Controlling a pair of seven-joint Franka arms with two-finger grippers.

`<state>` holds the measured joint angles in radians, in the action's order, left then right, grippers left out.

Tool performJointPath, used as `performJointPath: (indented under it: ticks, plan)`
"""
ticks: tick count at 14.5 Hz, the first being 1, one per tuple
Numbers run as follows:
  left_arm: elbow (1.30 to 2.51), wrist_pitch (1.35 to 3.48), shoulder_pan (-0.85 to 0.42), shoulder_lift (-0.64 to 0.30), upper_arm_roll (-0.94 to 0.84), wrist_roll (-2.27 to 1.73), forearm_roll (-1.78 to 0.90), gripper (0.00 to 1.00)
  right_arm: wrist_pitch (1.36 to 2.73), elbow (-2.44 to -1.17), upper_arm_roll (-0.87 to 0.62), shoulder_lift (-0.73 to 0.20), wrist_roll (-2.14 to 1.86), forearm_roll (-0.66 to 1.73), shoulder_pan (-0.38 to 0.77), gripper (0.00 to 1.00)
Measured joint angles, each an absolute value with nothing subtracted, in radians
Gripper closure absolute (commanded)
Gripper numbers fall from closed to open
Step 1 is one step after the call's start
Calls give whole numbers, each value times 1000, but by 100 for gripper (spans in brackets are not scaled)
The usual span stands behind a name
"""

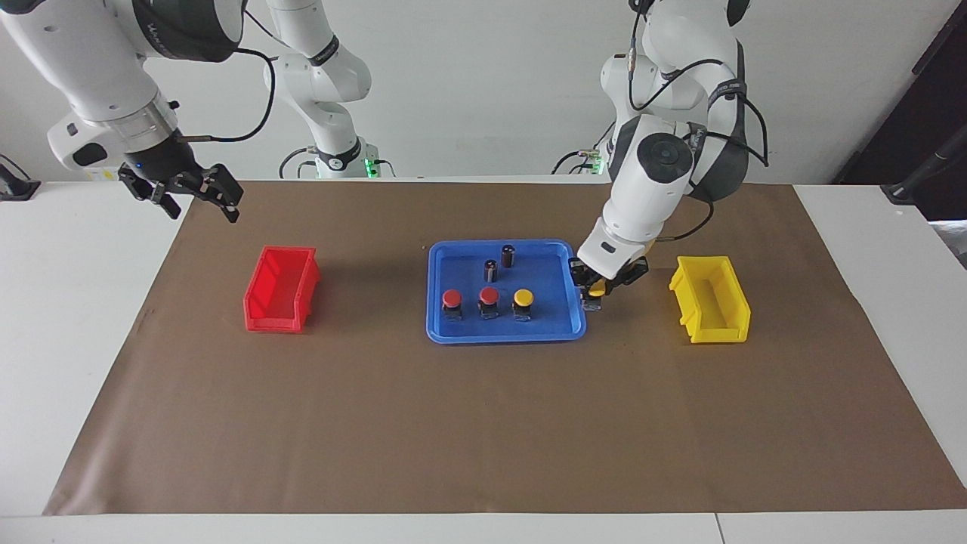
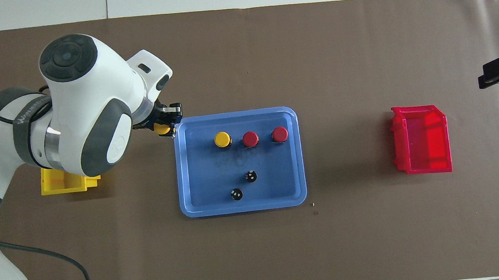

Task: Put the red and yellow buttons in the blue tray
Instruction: 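Place the second yellow button in the tray while the right gripper withdraws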

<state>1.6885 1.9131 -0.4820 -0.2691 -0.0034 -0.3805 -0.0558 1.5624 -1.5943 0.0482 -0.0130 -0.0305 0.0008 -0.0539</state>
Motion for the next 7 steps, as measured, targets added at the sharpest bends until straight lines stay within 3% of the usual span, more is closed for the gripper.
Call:
performJointPath:
  ticks: [7]
  plan:
    - [1726,1939,-526,-283,-4,-381,-56,99,1577,-1629,39,-5,-65,-28,-57,0]
